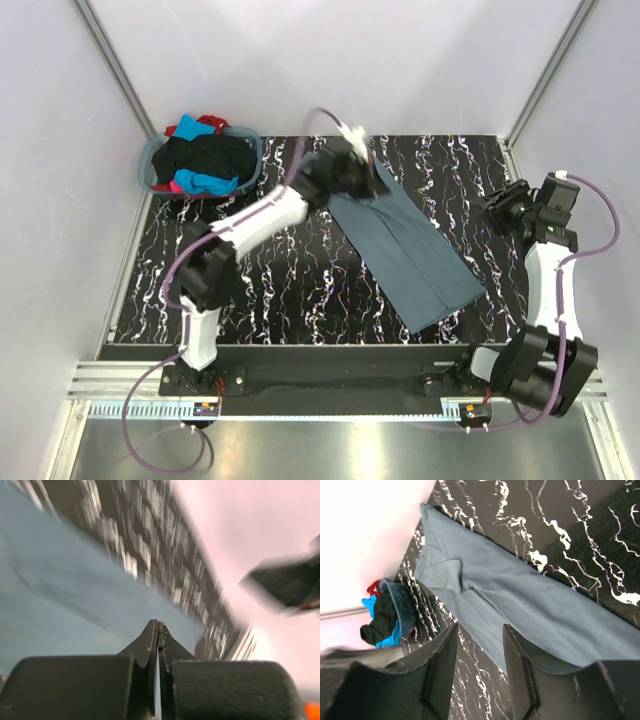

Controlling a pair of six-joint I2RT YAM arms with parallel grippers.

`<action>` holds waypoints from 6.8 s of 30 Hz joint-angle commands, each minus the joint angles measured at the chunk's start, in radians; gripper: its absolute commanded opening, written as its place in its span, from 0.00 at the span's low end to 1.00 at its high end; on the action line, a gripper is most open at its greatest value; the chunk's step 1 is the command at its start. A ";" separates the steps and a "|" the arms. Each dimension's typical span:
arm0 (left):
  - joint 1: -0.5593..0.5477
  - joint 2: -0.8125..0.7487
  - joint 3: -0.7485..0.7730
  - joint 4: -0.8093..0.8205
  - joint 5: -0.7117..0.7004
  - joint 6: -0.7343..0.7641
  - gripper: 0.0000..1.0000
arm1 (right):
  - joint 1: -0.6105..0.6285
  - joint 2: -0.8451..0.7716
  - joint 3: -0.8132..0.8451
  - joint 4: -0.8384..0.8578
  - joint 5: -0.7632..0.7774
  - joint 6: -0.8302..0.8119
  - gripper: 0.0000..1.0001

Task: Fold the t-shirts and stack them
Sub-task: Fold the tshirt

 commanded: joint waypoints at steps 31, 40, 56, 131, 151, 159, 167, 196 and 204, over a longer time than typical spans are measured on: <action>-0.259 -0.143 -0.771 -0.196 -0.282 -0.015 0.00 | 0.041 -0.044 0.074 -0.062 -0.053 -0.003 0.48; -0.207 -0.457 -1.002 -0.279 -0.338 -0.074 0.00 | 0.202 -0.047 0.014 -0.056 0.025 0.020 0.48; 0.138 -0.198 -0.395 -0.329 -0.260 0.149 0.08 | 0.529 0.527 0.257 0.167 0.088 -0.064 0.33; 0.043 -0.924 -1.241 -0.152 -0.145 0.023 0.34 | 0.973 0.022 -0.466 0.043 0.128 0.199 0.00; 0.043 -0.875 -1.196 -0.227 -0.201 0.054 0.47 | 1.011 -0.054 -0.345 -0.196 0.329 0.223 0.15; 0.023 -0.821 -1.210 -0.220 -0.183 0.055 0.50 | 1.011 -0.068 -0.406 -0.221 0.346 0.259 0.36; 0.021 -0.794 -1.264 -0.132 -0.114 0.025 0.51 | 1.011 -0.048 -0.448 -0.136 0.295 0.238 0.42; -0.005 -0.807 -1.313 -0.158 -0.137 0.006 0.34 | 1.019 -0.174 -0.560 -0.027 0.254 0.333 0.41; -0.029 -0.852 -1.305 -0.195 -0.166 -0.017 0.39 | 1.023 -0.125 -0.583 -0.004 0.261 0.325 0.41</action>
